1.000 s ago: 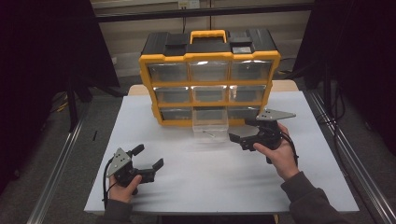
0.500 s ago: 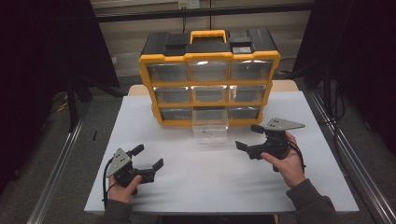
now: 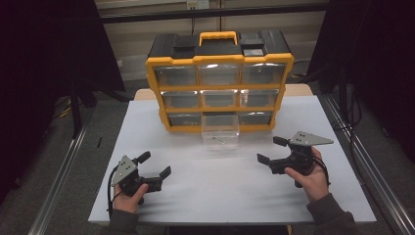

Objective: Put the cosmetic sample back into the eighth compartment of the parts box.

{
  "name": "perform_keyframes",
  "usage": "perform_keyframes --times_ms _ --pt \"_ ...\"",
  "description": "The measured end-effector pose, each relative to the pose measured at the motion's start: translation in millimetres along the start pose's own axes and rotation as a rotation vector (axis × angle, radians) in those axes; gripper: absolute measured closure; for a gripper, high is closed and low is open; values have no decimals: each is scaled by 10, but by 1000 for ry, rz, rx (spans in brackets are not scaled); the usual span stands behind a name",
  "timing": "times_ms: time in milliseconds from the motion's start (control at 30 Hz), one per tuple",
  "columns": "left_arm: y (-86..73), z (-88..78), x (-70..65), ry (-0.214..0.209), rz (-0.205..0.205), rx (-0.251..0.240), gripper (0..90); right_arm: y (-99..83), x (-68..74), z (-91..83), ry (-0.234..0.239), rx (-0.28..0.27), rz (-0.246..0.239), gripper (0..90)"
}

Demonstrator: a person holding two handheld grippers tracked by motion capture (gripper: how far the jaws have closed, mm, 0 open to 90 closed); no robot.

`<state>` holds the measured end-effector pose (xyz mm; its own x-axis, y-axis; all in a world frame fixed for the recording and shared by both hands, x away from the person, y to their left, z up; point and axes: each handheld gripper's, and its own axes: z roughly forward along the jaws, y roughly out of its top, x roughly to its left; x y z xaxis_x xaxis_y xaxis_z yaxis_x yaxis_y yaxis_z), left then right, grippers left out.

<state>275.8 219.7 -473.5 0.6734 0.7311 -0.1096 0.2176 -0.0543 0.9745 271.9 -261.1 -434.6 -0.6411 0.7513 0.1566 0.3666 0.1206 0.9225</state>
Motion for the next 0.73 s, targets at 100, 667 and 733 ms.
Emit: perform_keyframes --times_ms 100,667,733 --pt "-1 0 0 1 0 0 26 -37 -11 -47 -3 -9 0 57" --pt "4 0 9 0 9 -5 25 -348 -77 -380 -63 -47 -13 52" --pt "1 2 5 0 10 0 25 -395 -104 -428 -76 -73 5 51"
